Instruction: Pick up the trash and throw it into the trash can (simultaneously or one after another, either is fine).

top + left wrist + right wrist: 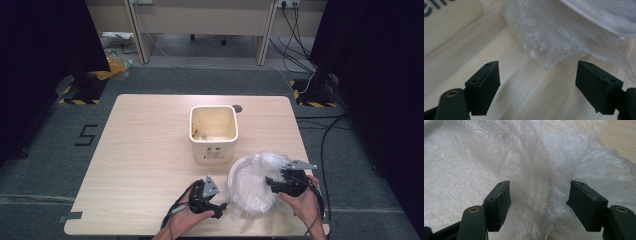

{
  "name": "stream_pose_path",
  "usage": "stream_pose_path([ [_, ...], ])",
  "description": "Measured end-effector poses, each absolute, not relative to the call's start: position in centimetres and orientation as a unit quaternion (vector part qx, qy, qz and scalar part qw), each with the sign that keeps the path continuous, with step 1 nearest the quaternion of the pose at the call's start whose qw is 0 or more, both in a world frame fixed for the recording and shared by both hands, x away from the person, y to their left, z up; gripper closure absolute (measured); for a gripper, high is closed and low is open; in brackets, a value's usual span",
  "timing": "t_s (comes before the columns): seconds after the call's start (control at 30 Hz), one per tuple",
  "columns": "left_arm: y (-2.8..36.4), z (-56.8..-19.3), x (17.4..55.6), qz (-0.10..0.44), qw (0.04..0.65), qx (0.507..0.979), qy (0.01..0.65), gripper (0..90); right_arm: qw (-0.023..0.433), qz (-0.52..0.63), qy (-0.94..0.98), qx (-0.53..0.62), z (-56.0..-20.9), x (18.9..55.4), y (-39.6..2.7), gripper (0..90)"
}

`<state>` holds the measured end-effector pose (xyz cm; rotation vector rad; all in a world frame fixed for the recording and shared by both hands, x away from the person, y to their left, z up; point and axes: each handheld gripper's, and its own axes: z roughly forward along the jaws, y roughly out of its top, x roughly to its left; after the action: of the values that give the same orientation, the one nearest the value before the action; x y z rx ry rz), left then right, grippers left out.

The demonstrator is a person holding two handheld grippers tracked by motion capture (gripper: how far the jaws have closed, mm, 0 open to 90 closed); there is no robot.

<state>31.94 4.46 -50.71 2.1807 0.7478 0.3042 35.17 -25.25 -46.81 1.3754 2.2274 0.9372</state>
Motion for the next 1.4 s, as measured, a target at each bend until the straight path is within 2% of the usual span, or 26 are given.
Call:
stream_pose_path([
  [0.2,2.2,-50.4,32.9,0.094,0.413,0.858,0.291,20.2,0.182,0.325,0.79,0.486,-46.7,36.0,-25.7,34.3],
  [0.6,-1.2,-50.4,35.3,0.096,0.408,0.86,0.292,21.6,0.168,0.327,0.773,0.517,-47.0,39.2,-28.9,35.1],
  [1.0,-3.3,-50.5,36.1,0.092,0.411,0.861,0.286,22.5,0.163,0.329,0.761,0.534,-47.0,40.2,-30.5,35.0],
  [1.4,1.3,-49.7,34.5,0.1,0.415,0.855,0.293,21.3,0.18,0.369,0.751,0.517,-45.0,38.4,-30.8,33.9],
])
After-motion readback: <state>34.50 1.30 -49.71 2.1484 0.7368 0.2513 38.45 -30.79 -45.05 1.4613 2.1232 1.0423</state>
